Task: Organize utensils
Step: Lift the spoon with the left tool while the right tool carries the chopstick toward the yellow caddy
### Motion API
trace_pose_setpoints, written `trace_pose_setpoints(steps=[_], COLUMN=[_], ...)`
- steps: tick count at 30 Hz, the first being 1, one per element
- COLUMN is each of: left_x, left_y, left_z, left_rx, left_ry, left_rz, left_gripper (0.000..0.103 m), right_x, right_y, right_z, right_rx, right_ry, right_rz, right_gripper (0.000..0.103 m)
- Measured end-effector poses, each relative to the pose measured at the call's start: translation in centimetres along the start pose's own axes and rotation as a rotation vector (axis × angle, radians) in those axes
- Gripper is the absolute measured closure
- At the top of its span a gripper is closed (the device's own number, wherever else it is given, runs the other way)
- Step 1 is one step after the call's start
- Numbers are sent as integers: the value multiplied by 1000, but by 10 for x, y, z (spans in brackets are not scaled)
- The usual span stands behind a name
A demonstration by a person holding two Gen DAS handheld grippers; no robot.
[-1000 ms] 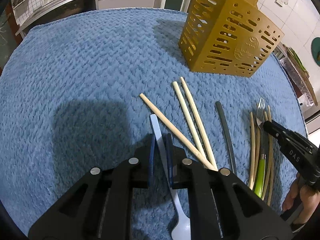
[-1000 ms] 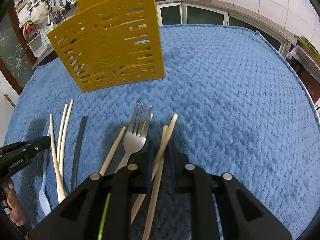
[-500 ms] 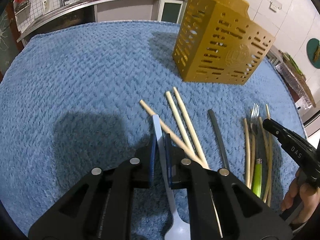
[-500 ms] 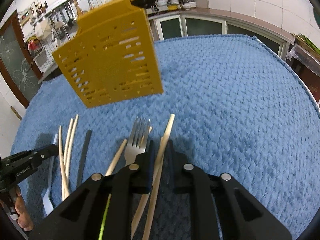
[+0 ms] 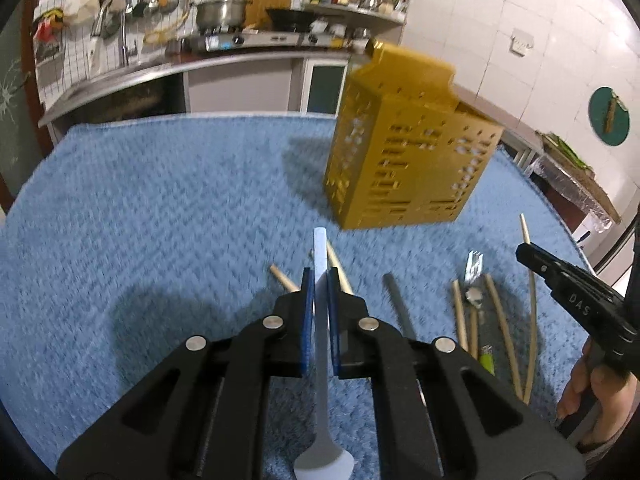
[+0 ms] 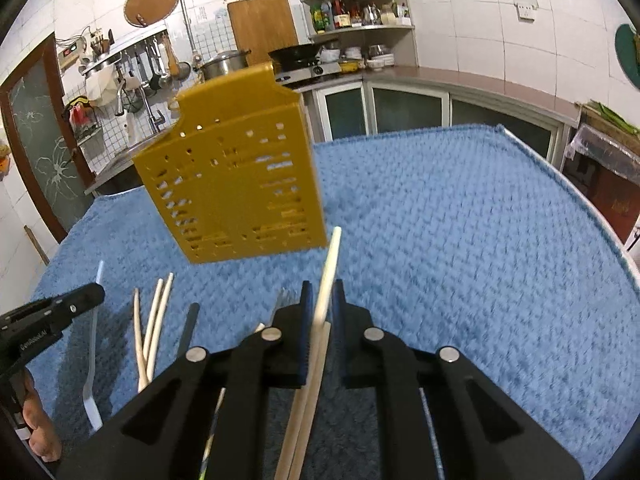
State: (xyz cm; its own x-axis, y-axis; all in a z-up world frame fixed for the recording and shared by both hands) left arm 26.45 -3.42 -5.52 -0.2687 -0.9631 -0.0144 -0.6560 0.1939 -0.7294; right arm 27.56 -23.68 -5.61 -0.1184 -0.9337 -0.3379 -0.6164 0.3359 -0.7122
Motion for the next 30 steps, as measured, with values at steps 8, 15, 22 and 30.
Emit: trace_pose_setpoints(steps=[8,15,22,30], left_x=[4,2,1,-2], left_y=[-15,-24,-40,-67], left_z=[-16,-27,-41,-48], left_rx=[51,79,136,168], left_ry=[25,50,48,65], left_rz=[14,-2,5,-21], left_gripper=[98,98,98,98], right_x=[-2,-3,-13,-25], right_y=[-16,-29,-46,-71], right_z=[-20,-38,-54,-63], right_rx=[8,37,94,151], right_ry=[-40,-85,-123,-152], right_rz=[8,27,24,25], right_gripper=[94,96,97,97])
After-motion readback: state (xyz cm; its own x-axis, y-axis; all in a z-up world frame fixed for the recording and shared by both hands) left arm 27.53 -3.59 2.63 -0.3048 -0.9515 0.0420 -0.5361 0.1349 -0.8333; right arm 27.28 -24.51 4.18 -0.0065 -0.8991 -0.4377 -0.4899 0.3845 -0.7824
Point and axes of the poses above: each gripper's, at about its wrist camera, not at the fingertips, and z roughly the way its jaws point, x to its right, y to its underside, the point moved 8 cm from there along z, roughly the way its jaws point, and after that the axes turned 12 degrees about z, right-handed, at the moved point
